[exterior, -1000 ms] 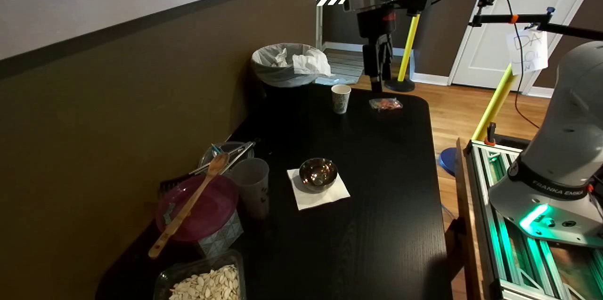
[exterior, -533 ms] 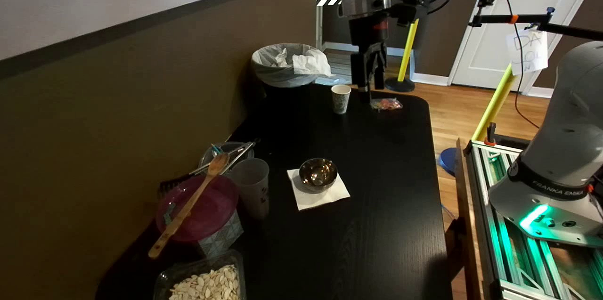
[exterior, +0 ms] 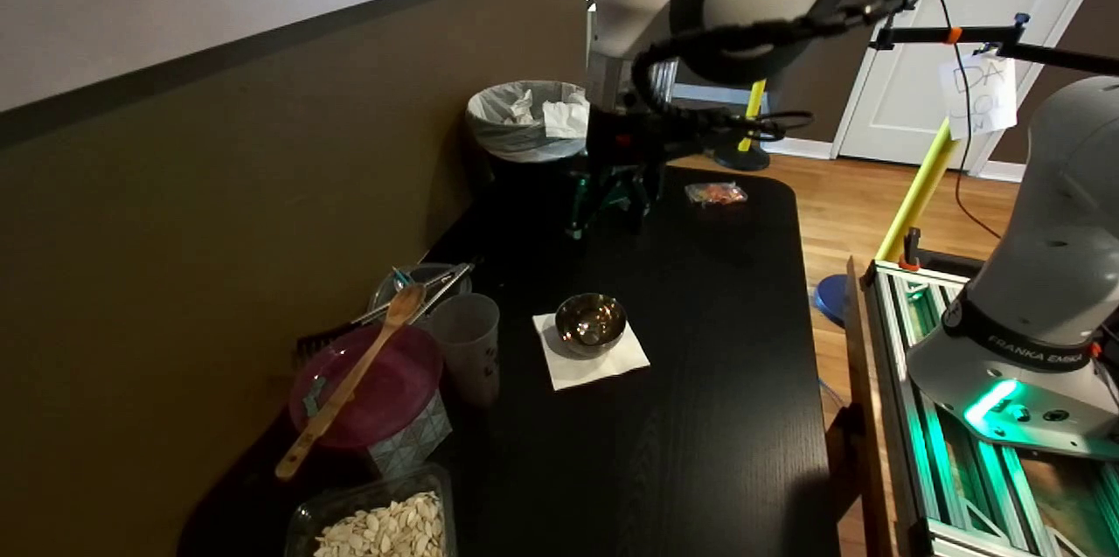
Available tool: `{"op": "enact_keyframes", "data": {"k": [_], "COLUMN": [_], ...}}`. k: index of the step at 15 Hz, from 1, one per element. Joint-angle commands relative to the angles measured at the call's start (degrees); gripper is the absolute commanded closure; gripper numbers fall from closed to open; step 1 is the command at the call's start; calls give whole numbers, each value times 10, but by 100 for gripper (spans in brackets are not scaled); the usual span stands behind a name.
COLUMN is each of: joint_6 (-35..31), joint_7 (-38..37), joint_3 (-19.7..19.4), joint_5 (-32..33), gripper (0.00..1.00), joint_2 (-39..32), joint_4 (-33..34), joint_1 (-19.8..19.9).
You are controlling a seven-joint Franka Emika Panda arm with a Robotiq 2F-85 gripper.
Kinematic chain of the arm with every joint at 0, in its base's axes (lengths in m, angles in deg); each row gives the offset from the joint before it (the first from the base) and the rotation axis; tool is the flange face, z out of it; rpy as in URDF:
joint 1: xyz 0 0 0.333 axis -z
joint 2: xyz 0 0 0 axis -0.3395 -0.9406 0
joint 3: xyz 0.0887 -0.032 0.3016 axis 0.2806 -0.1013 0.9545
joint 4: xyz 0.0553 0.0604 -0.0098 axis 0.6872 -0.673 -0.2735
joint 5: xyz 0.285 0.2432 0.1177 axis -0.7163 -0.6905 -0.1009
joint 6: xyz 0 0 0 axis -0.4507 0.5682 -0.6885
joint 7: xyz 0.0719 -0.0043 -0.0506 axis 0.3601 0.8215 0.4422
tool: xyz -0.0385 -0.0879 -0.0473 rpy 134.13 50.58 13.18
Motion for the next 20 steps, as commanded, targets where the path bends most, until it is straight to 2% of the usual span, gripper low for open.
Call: {"op": "enact_keyframes", "data": {"k": [1,5,7,9,10,11,14,18,20], "joint_6": [-98,-123,-100,-82,-65,-95,-80,-79,-84], "joint_7": [-154,-327,-409,-480,-481,-430,-456,-457,-448], "joint_3": [12,-22,-35,-35,-32,-43,-43,-46,-39], "joint_5": [93,263,347,395,389,363,367,367,367], "gripper": [0,0,0,0,0,0,0,0,0], "joint_2": [-57,-106,-133,-171,-188,-143,-178,-183,-211], "joint_4": [-8,9,31,51,62,27,48,55,69], "joint_1": [4,2,-14,-41,-54,-38,-67,-67,-75]}}
